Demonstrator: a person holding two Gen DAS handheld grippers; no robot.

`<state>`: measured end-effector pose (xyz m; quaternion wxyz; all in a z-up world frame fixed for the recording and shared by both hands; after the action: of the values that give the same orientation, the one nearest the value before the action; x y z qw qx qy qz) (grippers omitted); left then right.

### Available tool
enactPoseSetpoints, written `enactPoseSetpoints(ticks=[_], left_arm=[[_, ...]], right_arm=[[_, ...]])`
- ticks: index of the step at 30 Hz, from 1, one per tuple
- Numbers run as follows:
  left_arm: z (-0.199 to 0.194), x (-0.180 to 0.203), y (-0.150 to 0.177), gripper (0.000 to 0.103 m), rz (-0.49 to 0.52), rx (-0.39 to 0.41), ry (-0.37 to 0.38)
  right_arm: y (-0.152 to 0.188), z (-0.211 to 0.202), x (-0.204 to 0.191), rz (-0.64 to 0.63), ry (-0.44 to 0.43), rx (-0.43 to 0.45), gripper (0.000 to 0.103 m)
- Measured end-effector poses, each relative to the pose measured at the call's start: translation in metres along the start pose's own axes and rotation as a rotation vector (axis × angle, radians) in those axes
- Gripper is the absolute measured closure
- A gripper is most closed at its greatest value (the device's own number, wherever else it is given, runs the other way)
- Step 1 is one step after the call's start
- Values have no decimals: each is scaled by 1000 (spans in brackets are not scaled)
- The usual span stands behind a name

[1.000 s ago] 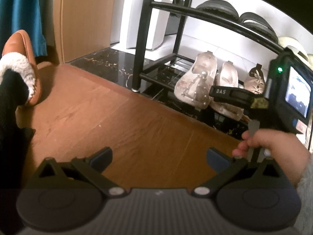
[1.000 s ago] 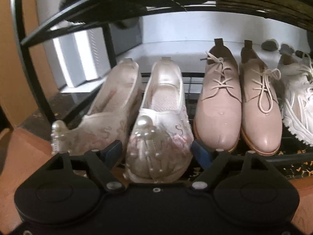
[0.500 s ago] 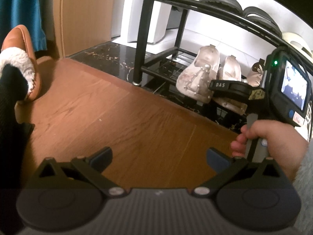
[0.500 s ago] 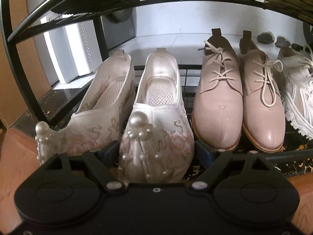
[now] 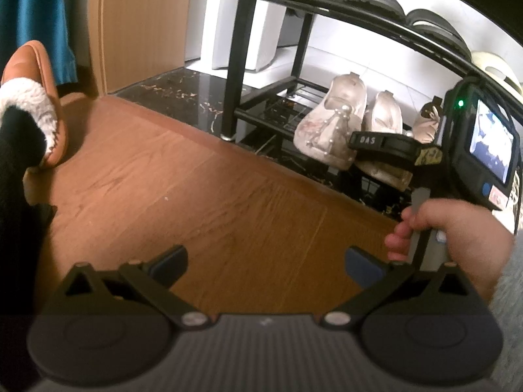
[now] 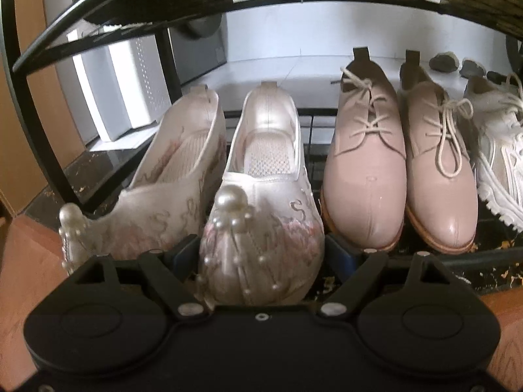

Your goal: Organize scattered shoes

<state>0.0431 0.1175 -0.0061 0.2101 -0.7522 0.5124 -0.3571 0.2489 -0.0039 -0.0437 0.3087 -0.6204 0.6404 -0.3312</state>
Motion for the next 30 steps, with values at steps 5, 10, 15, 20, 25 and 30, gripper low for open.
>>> enactPoseSetpoints(ticks=[5,10,15,20,25,30], left_arm=[[1,1,0,1,2,-4,2],[3,2,-3,1,29,-23,-6],[11,5,-1,1,69,-86,-11],[13,9,1,1,104,-110,18],[17,10,3,1,130,-138,-3],[9,5,2,1,111,-104,-8]], right_arm=[[-2,1,-1,-10,0,-10,19],[-7,2,0,-6,-2,-58,13],[-7,-29,9,-18,-23,-19,2],[0,-61,24,-3,-9,-51,0],[9,-86,42,67,12,-105,0],[21,-107,53,102,11,-97,0]])
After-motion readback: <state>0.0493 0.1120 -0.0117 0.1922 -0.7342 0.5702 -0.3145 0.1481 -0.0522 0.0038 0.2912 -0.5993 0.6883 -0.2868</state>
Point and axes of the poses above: each gripper's, at about its wrist camera, not at the fingertips, and z roughly the way its jaws point, x to its right, y to its underside, the point moved 2 cm from there along z, roughly the way its jaws point, and after that the axes turned 11 degrees about y, right-handed, at the moved point
